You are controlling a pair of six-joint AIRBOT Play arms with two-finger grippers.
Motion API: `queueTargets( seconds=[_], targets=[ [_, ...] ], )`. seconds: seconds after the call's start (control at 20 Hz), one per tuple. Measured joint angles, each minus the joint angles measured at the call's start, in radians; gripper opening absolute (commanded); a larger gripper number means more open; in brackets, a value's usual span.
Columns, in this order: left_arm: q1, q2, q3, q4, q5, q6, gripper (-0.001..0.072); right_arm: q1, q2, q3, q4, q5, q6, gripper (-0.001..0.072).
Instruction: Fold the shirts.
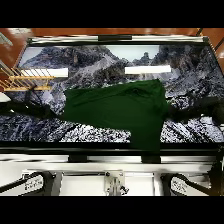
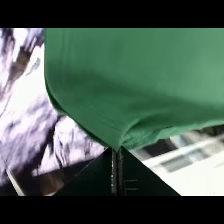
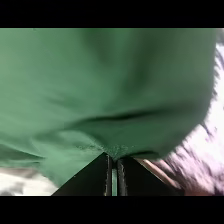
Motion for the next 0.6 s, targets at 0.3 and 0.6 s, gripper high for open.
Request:
queueTargets(
  seconds=[0.3, 0.6],
  targets=[
    [-0.002, 0.121, 0.446, -0.087, 0.029, -0.001, 0.0026, -0.001, 0.243, 0.391, 0.132, 0.082, -0.099, 0.0075],
    [-0.002, 0.307, 0.903, -0.170, 0.271, -0.014, 0.0028, -0.001, 0.456, 0.793, 0.142, 0.347, -0.126, 0.0075]
  ],
)
